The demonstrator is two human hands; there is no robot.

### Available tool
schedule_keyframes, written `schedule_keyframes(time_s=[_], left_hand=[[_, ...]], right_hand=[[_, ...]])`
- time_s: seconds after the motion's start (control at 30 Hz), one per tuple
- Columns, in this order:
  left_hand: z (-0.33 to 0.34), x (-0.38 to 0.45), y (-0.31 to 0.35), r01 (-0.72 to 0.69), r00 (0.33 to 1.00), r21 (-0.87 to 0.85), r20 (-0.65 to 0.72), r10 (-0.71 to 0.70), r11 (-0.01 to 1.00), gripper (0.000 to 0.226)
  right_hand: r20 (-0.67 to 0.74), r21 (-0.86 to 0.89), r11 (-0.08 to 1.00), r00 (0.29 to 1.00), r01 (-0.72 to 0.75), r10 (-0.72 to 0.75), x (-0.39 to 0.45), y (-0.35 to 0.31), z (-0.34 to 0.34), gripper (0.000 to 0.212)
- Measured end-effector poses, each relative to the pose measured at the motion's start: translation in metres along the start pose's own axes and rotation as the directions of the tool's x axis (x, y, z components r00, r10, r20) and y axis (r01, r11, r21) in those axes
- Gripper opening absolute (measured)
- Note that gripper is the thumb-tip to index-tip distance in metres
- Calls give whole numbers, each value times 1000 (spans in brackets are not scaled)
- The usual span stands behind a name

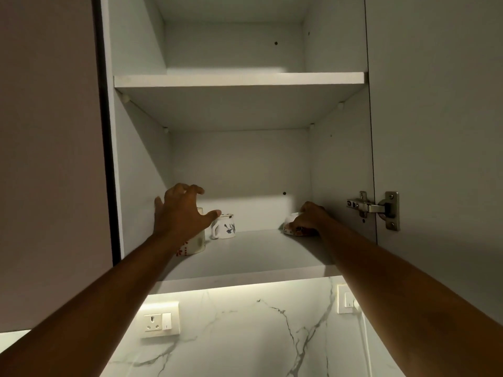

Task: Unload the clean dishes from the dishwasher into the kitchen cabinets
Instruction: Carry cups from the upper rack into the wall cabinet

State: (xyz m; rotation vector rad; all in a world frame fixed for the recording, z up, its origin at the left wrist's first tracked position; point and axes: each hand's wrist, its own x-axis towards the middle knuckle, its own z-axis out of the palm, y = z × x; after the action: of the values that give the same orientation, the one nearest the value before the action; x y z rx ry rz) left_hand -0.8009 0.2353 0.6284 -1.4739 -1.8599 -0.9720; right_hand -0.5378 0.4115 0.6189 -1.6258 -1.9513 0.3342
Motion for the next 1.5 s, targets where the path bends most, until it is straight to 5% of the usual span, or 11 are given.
schedule_keyframes(time_s=[0.23, 0.43, 0.73, 0.9, 1.17, 1.37, 1.5], left_hand=[[-5, -4, -1, 4, 999, 33, 34, -5, 999, 72], [-12, -11, -2, -15, 1000, -12, 22, 15, 1000, 71], [-18, -22, 5, -73, 997, -78, -17, 71, 994, 61], [-17, -43, 30, -270, 957, -162, -154, 246, 949, 50], [-40, -89, 69, -265, 950, -226, 105, 294, 937, 54], [-72, -168, 97, -338, 939, -237, -22, 343, 911, 47], [-82, -230, 116, -284, 952, -287, 31, 305, 915, 47]], right_hand=[[3, -122, 991, 998, 56, -56, -3, 0, 6, 48], [-174, -84, 988, 975, 126, -139, -22, -7, 1, 78], [-346, -85, 952, 887, 295, -306, -64, -36, 6, 64], [-439, -46, 924, 823, 379, -359, -99, -39, 9, 57], [-466, -52, 926, 811, 373, -353, -169, -5, -14, 62], [-533, -66, 901, 748, 429, -396, -251, 43, -21, 60], [-608, -103, 877, 668, 468, -428, -307, 75, -16, 56]])
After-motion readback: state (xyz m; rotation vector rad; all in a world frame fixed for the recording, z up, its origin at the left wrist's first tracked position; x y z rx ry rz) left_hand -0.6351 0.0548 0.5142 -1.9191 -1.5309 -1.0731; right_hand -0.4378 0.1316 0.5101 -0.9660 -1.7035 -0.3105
